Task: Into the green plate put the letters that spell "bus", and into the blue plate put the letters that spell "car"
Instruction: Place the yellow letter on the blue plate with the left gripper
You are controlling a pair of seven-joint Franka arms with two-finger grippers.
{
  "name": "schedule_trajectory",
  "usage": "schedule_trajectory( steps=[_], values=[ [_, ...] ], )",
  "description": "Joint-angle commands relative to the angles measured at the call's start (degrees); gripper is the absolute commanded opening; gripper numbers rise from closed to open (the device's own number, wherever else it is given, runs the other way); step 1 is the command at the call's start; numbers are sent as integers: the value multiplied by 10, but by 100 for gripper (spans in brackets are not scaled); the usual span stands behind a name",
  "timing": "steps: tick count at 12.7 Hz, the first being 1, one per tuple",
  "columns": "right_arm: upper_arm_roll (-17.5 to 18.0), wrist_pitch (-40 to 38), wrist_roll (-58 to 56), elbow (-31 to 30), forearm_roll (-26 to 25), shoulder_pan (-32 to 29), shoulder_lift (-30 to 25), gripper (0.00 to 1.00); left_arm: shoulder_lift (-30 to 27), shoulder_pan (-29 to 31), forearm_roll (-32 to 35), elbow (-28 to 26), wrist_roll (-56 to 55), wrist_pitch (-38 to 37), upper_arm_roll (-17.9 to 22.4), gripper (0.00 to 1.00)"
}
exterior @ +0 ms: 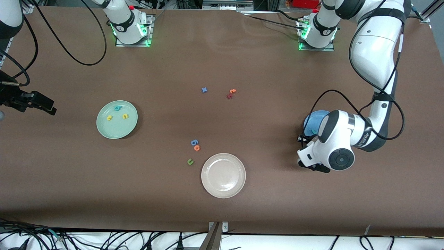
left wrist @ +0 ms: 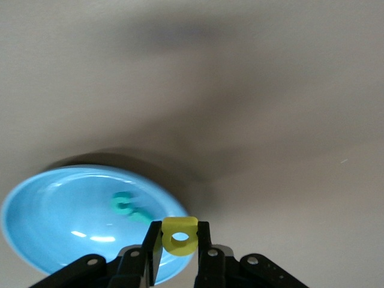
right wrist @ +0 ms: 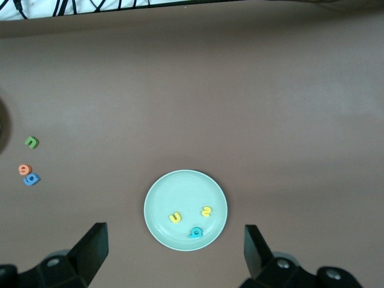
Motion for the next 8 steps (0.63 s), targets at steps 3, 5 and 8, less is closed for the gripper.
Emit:
schedule_trajectory(
  steps=[3, 5, 8],
  values=[
    [8, -6, 16, 33, -5, 7, 35, 100, -8, 29, 62, -18, 133, -18, 0, 13],
    [11, -6, 17, 33, -7, 11, 40, 100, -2, 43, 66, -18, 176, -18, 0, 16],
    [13, -5, 20, 31, -5, 17, 41, 100, 2, 44, 84, -18, 230, -18, 0, 100]
  ],
)
